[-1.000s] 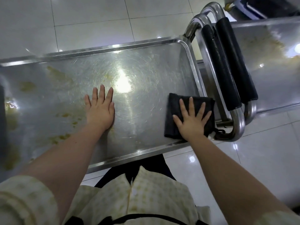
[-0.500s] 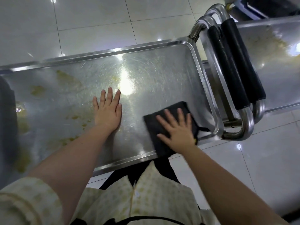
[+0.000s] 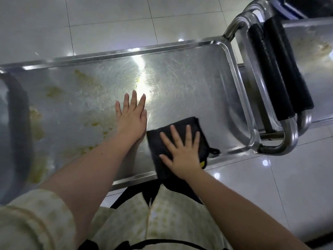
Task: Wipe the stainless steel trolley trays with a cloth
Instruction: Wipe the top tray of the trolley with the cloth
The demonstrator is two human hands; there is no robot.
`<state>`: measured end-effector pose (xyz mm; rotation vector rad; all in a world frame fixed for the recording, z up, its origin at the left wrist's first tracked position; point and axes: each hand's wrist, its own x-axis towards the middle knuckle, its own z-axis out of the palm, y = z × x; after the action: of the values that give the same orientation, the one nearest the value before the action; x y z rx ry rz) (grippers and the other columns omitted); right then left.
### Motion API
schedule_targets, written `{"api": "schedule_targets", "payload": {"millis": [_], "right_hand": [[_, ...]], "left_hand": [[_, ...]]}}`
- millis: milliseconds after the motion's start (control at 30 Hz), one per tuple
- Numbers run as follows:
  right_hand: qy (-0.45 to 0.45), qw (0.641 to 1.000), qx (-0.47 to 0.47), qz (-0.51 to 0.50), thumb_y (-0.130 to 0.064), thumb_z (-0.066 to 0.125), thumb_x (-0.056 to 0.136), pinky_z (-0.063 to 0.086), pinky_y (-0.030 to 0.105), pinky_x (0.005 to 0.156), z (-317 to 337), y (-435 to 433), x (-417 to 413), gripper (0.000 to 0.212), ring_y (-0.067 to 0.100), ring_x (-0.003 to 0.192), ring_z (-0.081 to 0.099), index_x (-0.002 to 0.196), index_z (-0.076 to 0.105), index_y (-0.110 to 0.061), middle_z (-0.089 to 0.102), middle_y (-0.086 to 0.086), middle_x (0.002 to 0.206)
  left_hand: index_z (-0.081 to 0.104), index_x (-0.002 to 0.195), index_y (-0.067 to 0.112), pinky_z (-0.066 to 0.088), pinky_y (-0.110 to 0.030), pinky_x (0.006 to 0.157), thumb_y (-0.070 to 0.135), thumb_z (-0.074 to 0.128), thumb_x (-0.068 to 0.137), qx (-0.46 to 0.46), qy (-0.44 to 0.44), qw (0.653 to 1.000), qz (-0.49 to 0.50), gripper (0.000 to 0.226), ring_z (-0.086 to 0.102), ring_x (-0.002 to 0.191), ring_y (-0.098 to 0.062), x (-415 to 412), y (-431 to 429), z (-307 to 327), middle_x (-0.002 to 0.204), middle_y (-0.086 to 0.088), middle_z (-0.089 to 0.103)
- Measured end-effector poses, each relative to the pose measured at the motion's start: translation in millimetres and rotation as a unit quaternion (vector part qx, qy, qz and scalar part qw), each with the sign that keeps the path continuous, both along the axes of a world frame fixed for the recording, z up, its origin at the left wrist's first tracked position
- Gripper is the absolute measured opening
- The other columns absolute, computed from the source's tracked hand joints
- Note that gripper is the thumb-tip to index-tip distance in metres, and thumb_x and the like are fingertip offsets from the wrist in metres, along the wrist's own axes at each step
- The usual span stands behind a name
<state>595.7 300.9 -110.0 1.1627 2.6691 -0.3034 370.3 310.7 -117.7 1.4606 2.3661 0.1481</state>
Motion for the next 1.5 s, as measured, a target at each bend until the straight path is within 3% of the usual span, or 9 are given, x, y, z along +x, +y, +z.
{"api": "schedule_targets", "payload": {"millis": [167,267,433,667,800,900,1200,1367,1500], "right_hand": [[0.003,0.999,-0.003,0.042,-0.07,0.028,0.09,-0.001,0.072,0.11,-5,-36,-43,0.073,0.05,0.145,-0.005,0.154,0.01,-0.04,0.007,0.003,0.164],[0.004,0.999,-0.001,0.041,-0.071,0.029,0.09,0.001,0.071,0.11,-5,-35,-41,0.073,0.049,0.145,-0.005,0.154,0.01,-0.041,0.007,0.002,0.164],[0.008,0.999,-0.016,0.041,-0.068,0.03,0.093,-0.001,0.071,0.111,-2,-35,-41,0.07,0.049,0.145,-0.002,0.154,0.015,-0.038,0.011,0.004,0.164],[-0.043,0.998,-0.02,0.045,-0.07,0.011,0.093,-0.005,0.071,0.11,0,-34,-42,0.069,0.048,0.144,-0.013,0.153,-0.008,-0.041,-0.008,0.002,0.162],[-0.019,0.998,-0.014,0.066,-0.069,0.024,0.092,0.003,0.073,0.109,-1,-29,-52,0.071,0.051,0.144,0.001,0.155,0.011,-0.038,0.008,0.005,0.163],[-0.015,0.994,0.001,0.11,-0.071,0.022,0.092,0.004,0.073,0.109,-4,-4,-85,0.072,0.05,0.145,-0.002,0.155,0.01,-0.039,0.006,0.003,0.164],[-0.045,0.993,-0.037,-0.106,-0.077,0.004,0.086,-0.019,0.068,0.106,-11,95,-249,0.069,0.045,0.142,-0.024,0.146,-0.019,-0.05,-0.021,-0.006,0.161],[-0.022,0.995,-0.034,-0.09,-0.074,0.006,0.089,-0.013,0.067,0.109,-6,43,-212,0.068,0.044,0.143,-0.021,0.148,-0.017,-0.048,-0.017,-0.004,0.162],[-0.029,0.998,-0.04,-0.047,-0.071,0.014,0.093,0.003,0.073,0.109,-1,-50,-141,0.069,0.049,0.145,-0.008,0.154,0.002,-0.04,-0.002,0.002,0.164]], "left_hand": [[0.019,0.155,0.026,-0.002,-0.047,0.12,0.023,0.032,0.103,0.077,-0.097,0.992,0.003,0.053,-0.003,0.15,-0.029,-16,-5,14,0.163,-0.005,0.004],[0.019,0.155,0.024,0.002,-0.049,0.12,0.022,0.034,0.102,0.078,-0.037,0.995,0.04,0.055,0.001,0.149,-0.032,-31,-25,17,0.163,-0.007,0.007],[0.011,0.155,0.028,-0.009,-0.051,0.118,0.037,0.026,0.103,-0.022,0.019,0.996,0.089,0.055,-0.008,0.15,-0.028,-48,-69,14,0.164,-0.002,-0.003],[0.001,0.155,0.033,-0.016,-0.05,0.117,0.045,0.015,0.102,-0.079,0.055,0.987,0.129,0.057,-0.014,0.149,-0.024,-71,-115,12,0.163,0.002,-0.01],[0.0,0.155,0.034,-0.015,-0.051,0.117,0.049,0.013,0.101,-0.074,0.072,0.99,0.091,0.057,-0.015,0.148,-0.027,-112,-108,11,0.163,0.001,-0.013],[-0.003,0.154,0.036,-0.015,-0.054,0.116,0.05,0.011,0.101,-0.069,0.077,0.992,0.072,0.057,-0.016,0.148,-0.027,-147,-84,8,0.163,0.001,-0.014],[-0.013,0.151,0.04,-0.013,-0.061,0.114,0.059,0.0,0.094,-0.038,0.094,0.995,0.004,0.061,-0.022,0.147,-0.023,-187,-64,-11,0.162,0.003,-0.017],[-0.01,0.152,0.04,-0.011,-0.06,0.114,0.058,-0.001,0.096,-0.02,0.075,0.997,0.002,0.06,-0.02,0.147,-0.022,-189,-64,-14,0.162,0.003,-0.016],[-0.009,0.153,0.04,-0.008,-0.061,0.115,0.057,0.0,0.097,-0.02,0.072,0.997,0.001,0.059,-0.016,0.148,-0.023,-189,-64,-12,0.162,0.003,-0.014]]}}
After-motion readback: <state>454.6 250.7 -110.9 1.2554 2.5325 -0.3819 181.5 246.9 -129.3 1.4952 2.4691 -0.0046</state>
